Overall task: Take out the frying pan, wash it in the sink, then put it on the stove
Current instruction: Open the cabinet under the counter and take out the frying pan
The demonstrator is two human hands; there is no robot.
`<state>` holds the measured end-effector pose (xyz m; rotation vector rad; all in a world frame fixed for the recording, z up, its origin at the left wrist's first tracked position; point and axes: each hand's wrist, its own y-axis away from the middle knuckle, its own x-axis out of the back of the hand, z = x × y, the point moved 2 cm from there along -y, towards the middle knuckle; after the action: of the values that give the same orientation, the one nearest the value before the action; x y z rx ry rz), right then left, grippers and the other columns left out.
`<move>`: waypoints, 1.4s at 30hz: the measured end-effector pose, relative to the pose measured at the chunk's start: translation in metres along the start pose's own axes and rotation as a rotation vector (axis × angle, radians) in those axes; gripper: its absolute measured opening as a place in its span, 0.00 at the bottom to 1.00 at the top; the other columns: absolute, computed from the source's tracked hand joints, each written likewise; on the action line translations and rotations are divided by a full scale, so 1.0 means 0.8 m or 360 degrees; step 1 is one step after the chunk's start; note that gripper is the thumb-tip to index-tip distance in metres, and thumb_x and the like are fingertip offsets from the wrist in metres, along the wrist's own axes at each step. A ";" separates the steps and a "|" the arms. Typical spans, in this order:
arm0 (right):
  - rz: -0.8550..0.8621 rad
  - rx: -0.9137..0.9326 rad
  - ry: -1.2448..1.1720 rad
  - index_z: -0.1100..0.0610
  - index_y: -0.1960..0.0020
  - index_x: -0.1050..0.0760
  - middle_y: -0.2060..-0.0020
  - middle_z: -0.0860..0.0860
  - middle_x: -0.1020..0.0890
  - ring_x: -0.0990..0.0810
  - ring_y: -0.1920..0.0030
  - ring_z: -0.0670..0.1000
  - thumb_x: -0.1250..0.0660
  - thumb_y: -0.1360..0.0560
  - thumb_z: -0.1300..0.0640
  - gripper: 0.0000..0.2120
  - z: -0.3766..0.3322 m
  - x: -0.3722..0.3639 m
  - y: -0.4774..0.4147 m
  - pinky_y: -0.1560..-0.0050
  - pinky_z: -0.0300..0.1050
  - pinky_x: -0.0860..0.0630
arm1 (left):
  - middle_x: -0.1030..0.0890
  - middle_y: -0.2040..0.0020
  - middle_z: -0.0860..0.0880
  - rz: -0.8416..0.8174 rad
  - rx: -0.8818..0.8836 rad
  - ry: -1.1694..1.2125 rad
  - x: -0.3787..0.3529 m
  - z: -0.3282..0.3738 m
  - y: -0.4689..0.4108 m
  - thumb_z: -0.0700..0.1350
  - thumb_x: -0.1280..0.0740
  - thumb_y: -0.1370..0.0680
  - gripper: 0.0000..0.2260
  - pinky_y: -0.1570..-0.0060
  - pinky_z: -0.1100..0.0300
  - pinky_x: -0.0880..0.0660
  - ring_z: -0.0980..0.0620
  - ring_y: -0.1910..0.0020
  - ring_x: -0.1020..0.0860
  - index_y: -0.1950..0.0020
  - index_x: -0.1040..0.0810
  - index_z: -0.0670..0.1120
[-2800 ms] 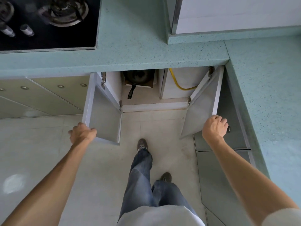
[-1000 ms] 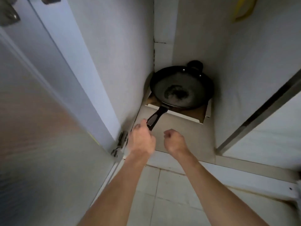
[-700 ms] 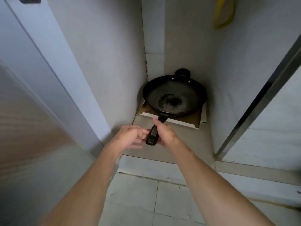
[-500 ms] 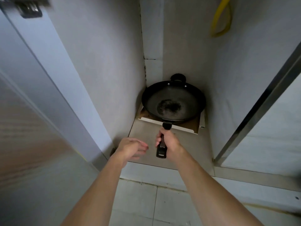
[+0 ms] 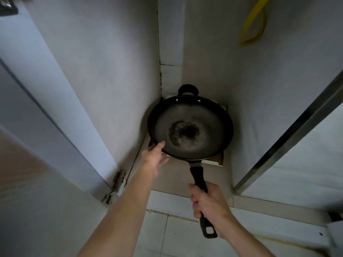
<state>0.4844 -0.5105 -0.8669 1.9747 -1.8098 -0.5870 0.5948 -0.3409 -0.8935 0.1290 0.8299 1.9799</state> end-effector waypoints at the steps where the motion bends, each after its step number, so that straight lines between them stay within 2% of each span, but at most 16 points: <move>1: -0.0001 0.0008 0.0033 0.60 0.56 0.30 0.74 0.50 0.31 0.34 0.79 0.47 0.35 0.22 0.60 0.07 -0.002 0.004 0.009 0.79 0.41 0.35 | 0.18 0.47 0.38 0.0001 -0.0011 0.0027 0.002 -0.002 0.010 0.38 0.30 0.23 0.14 0.53 0.54 0.17 0.43 0.54 0.16 0.39 0.27 0.40; 3: 0.0001 0.0002 0.0127 0.61 0.55 0.29 0.74 0.51 0.30 0.34 0.79 0.48 0.34 0.21 0.59 0.07 -0.010 0.015 0.029 0.78 0.41 0.35 | 0.18 0.47 0.39 -0.0036 -0.0014 0.0051 0.005 -0.003 0.034 0.33 0.32 0.23 0.12 0.55 0.56 0.17 0.44 0.55 0.17 0.41 0.24 0.38; 5: 0.0030 -0.0045 0.0167 0.61 0.56 0.29 0.75 0.50 0.30 0.34 0.80 0.48 0.33 0.22 0.59 0.08 -0.023 0.027 0.054 0.79 0.41 0.36 | 0.17 0.50 0.39 0.0012 0.0039 0.0047 0.007 0.007 0.062 0.31 0.32 0.24 0.06 0.49 0.54 0.18 0.43 0.52 0.18 0.49 0.24 0.38; 8: 0.0010 -0.0163 0.0150 0.60 0.57 0.29 0.76 0.49 0.31 0.35 0.81 0.48 0.33 0.22 0.59 0.08 -0.043 0.029 0.112 0.80 0.40 0.37 | 0.20 0.56 0.40 0.0079 0.0145 0.0011 0.012 0.028 0.115 0.29 0.33 0.24 0.08 0.45 0.51 0.23 0.43 0.53 0.20 0.52 0.28 0.40; 10: 0.0024 -0.0284 0.0114 0.60 0.58 0.30 0.76 0.49 0.31 0.36 0.81 0.48 0.33 0.22 0.59 0.09 -0.058 0.021 0.162 0.80 0.40 0.37 | 0.21 0.54 0.38 0.0129 0.0202 -0.0096 0.024 0.040 0.152 0.29 0.33 0.25 0.09 0.49 0.50 0.21 0.42 0.52 0.21 0.51 0.29 0.39; 12: 0.0043 -0.0382 0.0057 0.61 0.58 0.31 0.76 0.50 0.32 0.36 0.81 0.48 0.32 0.23 0.60 0.09 -0.072 0.010 0.217 0.80 0.39 0.37 | 0.21 0.57 0.40 0.0197 0.0279 -0.0217 0.038 0.054 0.197 0.29 0.33 0.26 0.08 0.55 0.54 0.20 0.44 0.56 0.21 0.52 0.28 0.39; 15: 0.0060 -0.0494 0.0071 0.61 0.59 0.30 0.77 0.50 0.31 0.36 0.81 0.50 0.32 0.23 0.60 0.10 -0.091 -0.002 0.300 0.79 0.41 0.37 | 0.20 0.67 0.45 0.0309 0.0412 -0.0289 0.056 0.083 0.278 0.27 0.35 0.26 0.11 0.63 0.57 0.22 0.47 0.63 0.22 0.62 0.27 0.41; 17: 0.0056 -0.0586 0.0047 0.60 0.61 0.30 0.77 0.50 0.31 0.36 0.81 0.50 0.30 0.24 0.58 0.11 -0.104 -0.008 0.355 0.77 0.42 0.37 | 0.20 0.69 0.47 0.0317 0.0473 -0.0296 0.066 0.104 0.334 0.27 0.36 0.26 0.13 0.65 0.59 0.21 0.49 0.64 0.23 0.64 0.29 0.43; 22: 0.0029 -0.0871 -0.0199 0.59 0.59 0.32 0.78 0.50 0.33 0.39 0.82 0.48 0.31 0.24 0.60 0.11 -0.151 -0.020 0.475 0.81 0.37 0.40 | 0.23 0.61 0.43 0.0415 0.0614 -0.0427 0.095 0.146 0.449 0.28 0.35 0.26 0.15 0.65 0.63 0.21 0.50 0.62 0.23 0.63 0.33 0.46; 23: 0.0011 -0.0905 -0.0221 0.60 0.59 0.32 0.78 0.50 0.33 0.39 0.82 0.48 0.31 0.23 0.61 0.11 -0.160 -0.020 0.495 0.81 0.37 0.40 | 0.23 0.60 0.42 0.0434 0.0637 -0.0432 0.099 0.154 0.469 0.28 0.34 0.26 0.15 0.63 0.63 0.21 0.50 0.62 0.23 0.63 0.33 0.46; 26: -0.0019 -0.0967 -0.0181 0.61 0.58 0.32 0.77 0.50 0.32 0.37 0.81 0.49 0.31 0.24 0.61 0.10 -0.189 -0.019 0.547 0.80 0.38 0.40 | 0.23 0.61 0.42 0.0459 0.0704 -0.0445 0.106 0.179 0.526 0.27 0.35 0.26 0.15 0.48 0.55 0.23 0.49 0.61 0.22 0.62 0.33 0.45; 28: -0.0034 -0.0975 -0.0127 0.61 0.59 0.30 0.76 0.51 0.31 0.36 0.80 0.49 0.31 0.24 0.60 0.10 -0.208 -0.022 0.583 0.80 0.39 0.38 | 0.23 0.62 0.43 0.0474 0.0728 -0.0473 0.109 0.198 0.564 0.27 0.36 0.26 0.15 0.43 0.54 0.25 0.49 0.61 0.22 0.62 0.33 0.45; 33: -0.0038 -0.0972 -0.0105 0.60 0.62 0.31 0.73 0.52 0.30 0.34 0.78 0.49 0.32 0.25 0.59 0.11 -0.246 -0.040 0.669 0.78 0.40 0.37 | 0.23 0.62 0.43 0.0432 0.0759 -0.0604 0.125 0.240 0.639 0.28 0.35 0.26 0.12 0.48 0.56 0.23 0.45 0.56 0.22 0.62 0.31 0.43; 37: -0.0023 -0.0961 -0.0159 0.60 0.62 0.32 0.71 0.54 0.31 0.36 0.77 0.49 0.32 0.25 0.59 0.11 -0.267 -0.051 0.726 0.77 0.41 0.37 | 0.21 0.60 0.41 0.0443 0.0824 -0.0635 0.133 0.267 0.683 0.28 0.33 0.27 0.08 0.48 0.56 0.21 0.42 0.51 0.21 0.57 0.27 0.39; 40: 0.0023 -0.0910 -0.0135 0.61 0.60 0.30 0.69 0.56 0.30 0.34 0.77 0.50 0.32 0.25 0.59 0.09 -0.275 -0.058 0.760 0.78 0.41 0.36 | 0.22 0.61 0.41 0.0410 0.0825 -0.0624 0.134 0.281 0.712 0.28 0.33 0.28 0.09 0.61 0.61 0.19 0.45 0.58 0.20 0.51 0.28 0.38; 42: 0.0070 -0.0883 -0.0100 0.60 0.61 0.29 0.71 0.54 0.28 0.33 0.77 0.51 0.31 0.25 0.58 0.10 -0.279 -0.061 0.782 0.77 0.41 0.35 | 0.22 0.60 0.40 0.0393 0.0831 -0.0600 0.137 0.289 0.730 0.27 0.34 0.27 0.11 0.64 0.61 0.19 0.46 0.61 0.21 0.50 0.28 0.39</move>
<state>0.0849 -0.5124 -0.3343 1.5497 -1.5037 -1.0172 0.2007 -0.3228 -0.3922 0.9166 1.0950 1.8307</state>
